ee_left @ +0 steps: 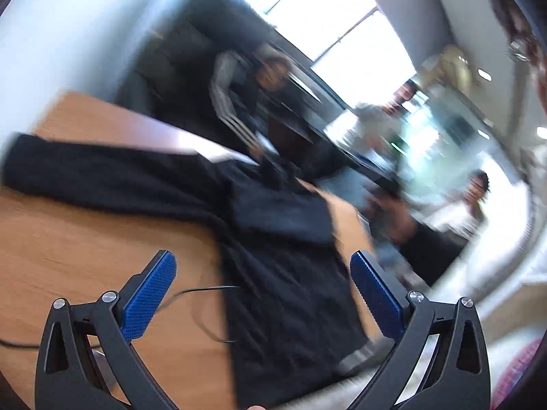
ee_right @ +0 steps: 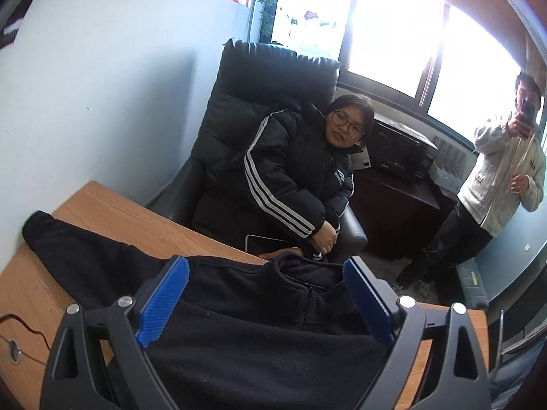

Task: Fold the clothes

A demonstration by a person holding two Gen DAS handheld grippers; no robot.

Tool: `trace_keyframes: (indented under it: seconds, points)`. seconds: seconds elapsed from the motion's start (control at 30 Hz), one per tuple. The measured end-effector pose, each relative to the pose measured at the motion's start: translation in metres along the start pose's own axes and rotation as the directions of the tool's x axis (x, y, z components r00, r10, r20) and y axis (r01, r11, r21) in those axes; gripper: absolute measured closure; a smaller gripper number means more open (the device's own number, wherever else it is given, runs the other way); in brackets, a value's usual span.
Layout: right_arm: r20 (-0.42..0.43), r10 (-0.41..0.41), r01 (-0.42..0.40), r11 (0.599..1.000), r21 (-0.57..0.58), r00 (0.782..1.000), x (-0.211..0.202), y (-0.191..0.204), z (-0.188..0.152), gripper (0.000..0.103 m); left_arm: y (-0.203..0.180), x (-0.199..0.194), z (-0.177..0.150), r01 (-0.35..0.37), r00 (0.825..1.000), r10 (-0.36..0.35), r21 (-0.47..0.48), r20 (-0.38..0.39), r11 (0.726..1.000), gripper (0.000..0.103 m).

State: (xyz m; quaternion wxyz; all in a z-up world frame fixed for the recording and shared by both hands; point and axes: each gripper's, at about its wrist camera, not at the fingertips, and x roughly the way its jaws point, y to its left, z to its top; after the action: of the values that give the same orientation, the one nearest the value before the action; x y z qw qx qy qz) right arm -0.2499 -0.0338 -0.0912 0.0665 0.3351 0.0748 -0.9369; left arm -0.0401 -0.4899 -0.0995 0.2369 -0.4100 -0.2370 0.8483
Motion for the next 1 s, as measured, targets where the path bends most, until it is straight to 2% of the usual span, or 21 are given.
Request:
trace_keyframes:
  seconds: [0.03,0.07,0.1,0.13,0.2,0.27,0.33,0.37,0.47,0.6,0.73,0.8,0.83,0.9,0.93,0.97,1.0]
  points:
    - [0.018,0.008,-0.008,1.0,0.004,1.0,-0.009,-0.007,-0.003,0.008,0.015,0.003,0.002,-0.095,0.995,0.097,-0.031,0.037,0.995,0.0]
    - [0.041,0.009,-0.01,1.0,0.007,0.999,-0.021,-0.018,-0.008,0.008,0.03,0.006,0.004,-0.189,0.979,0.193,-0.066,0.07,0.98,0.0]
    - [0.053,0.0,0.0,1.0,0.007,0.999,-0.031,-0.028,-0.012,0.008,0.046,0.009,0.005,-0.277,0.953,0.287,-0.106,0.098,0.955,0.0]
    - [0.058,-0.018,0.018,1.0,0.007,0.998,-0.039,-0.038,-0.014,0.007,0.076,0.018,0.007,-0.319,0.936,0.341,-0.203,0.085,0.926,0.0]
    - [0.039,-0.061,0.061,0.998,-0.006,0.997,-0.052,-0.053,-0.02,0.007,0.136,0.036,0.01,-0.393,0.896,0.441,-0.388,0.041,0.834,0.0]
    - [0.016,-0.103,0.103,0.994,-0.026,0.995,-0.062,-0.065,-0.026,0.007,0.188,0.051,0.008,-0.42,0.876,0.483,-0.527,-0.021,0.739,0.0]
    - [0.001,-0.13,0.13,0.99,-0.053,0.991,-0.068,-0.067,-0.029,0.007,0.226,0.072,0.003,-0.361,0.898,0.441,-0.602,-0.017,0.712,0.0]
    - [-0.003,-0.141,0.141,0.988,-0.066,0.99,-0.07,-0.066,-0.031,0.007,0.243,0.084,0.004,-0.358,0.903,0.429,-0.613,-0.034,0.704,0.0]
    - [-0.016,-0.152,0.151,0.986,-0.077,0.988,-0.074,-0.062,-0.036,0.007,0.274,0.11,0.019,-0.419,0.878,0.475,-0.578,-0.062,0.7,0.0]
    - [-0.038,-0.139,0.135,0.986,-0.097,0.99,-0.068,-0.049,-0.042,0.007,0.301,0.116,0.039,-0.451,0.852,0.521,-0.574,-0.048,0.684,0.001]
    - [-0.063,-0.122,0.114,0.987,-0.11,0.991,-0.058,-0.037,-0.049,0.007,0.313,0.114,0.053,-0.488,0.824,0.566,-0.527,-0.017,0.695,0.008]
    - [-0.077,-0.112,0.104,0.989,-0.104,0.991,-0.052,-0.034,-0.052,0.007,0.315,0.114,0.056,-0.502,0.817,0.576,-0.501,-0.008,0.705,0.012]
    - [-0.084,-0.108,0.1,0.99,-0.101,0.991,-0.049,-0.034,-0.053,0.007,0.315,0.115,0.057,-0.502,0.815,0.579,-0.492,0.005,0.711,0.017]
    - [-0.089,-0.105,0.096,0.99,-0.099,0.99,-0.044,-0.032,-0.055,0.007,0.32,0.115,0.059,-0.488,0.824,0.567,-0.486,0.017,0.725,0.045]
    - [-0.092,-0.102,0.093,0.991,-0.096,0.991,-0.041,-0.031,-0.055,0.007,0.322,0.115,0.06,-0.481,0.828,0.56,-0.483,0.023,0.732,0.074]
    - [-0.095,-0.098,0.089,0.992,-0.092,0.991,-0.039,-0.031,-0.056,0.007,0.326,0.117,0.059,-0.46,0.841,0.54,-0.492,0.024,0.739,0.084]
    - [-0.097,-0.094,0.085,0.992,-0.088,0.991,-0.037,-0.03,-0.057,0.007,0.326,0.117,0.058,-0.45,0.847,0.531,-0.488,0.032,0.748,0.088]
